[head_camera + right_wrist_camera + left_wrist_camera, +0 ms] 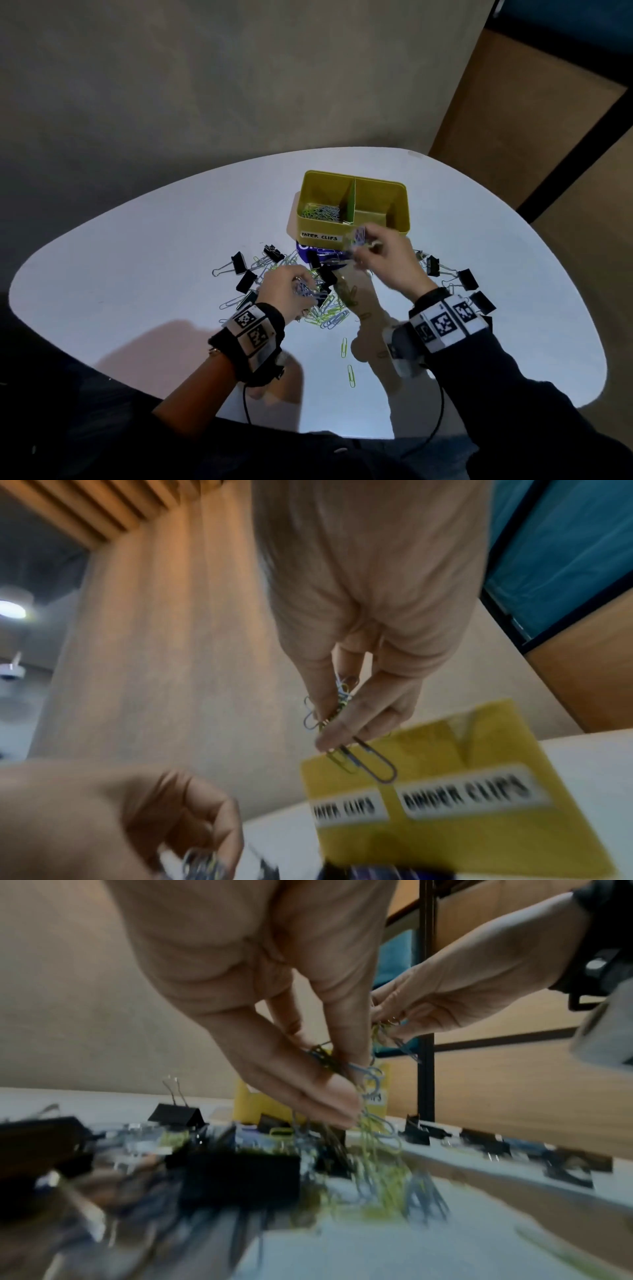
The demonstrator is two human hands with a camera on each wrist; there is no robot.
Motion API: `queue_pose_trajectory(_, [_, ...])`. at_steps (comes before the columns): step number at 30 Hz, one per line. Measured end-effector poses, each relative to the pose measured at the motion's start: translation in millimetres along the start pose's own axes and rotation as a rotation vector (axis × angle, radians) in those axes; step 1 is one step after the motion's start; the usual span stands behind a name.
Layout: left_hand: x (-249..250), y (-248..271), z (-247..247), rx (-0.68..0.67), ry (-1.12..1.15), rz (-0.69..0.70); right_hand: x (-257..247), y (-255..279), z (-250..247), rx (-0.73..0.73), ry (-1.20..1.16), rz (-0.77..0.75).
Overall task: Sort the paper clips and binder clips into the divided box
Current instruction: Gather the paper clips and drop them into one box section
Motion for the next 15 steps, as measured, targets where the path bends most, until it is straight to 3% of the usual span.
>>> queue_pose_trajectory(7, [65, -25, -53, 0.113, 0.134, 0.156, -40, -76, -12, 0.233, -0.087, -0.07])
queue_pose_trajectory(12, [106, -60, -77, 0.179, 0.214, 0.24, -24, -108, 3, -0.031, 0.201, 0.18])
queue_pose_trajectory(15, [121, -81, -75, 0.203, 0.268, 0.25, -12, -103, -6, 0.079, 0.094, 0.222])
Point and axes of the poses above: each hand's wrist, its own y-axis away from the middle knuckle, its own z-axis out of the palm, x = y × z, the point moved 4 cm from there along -y, towards the middle knuckle, and after that the axes turned 4 degrees about y, right-handed, at the moved point
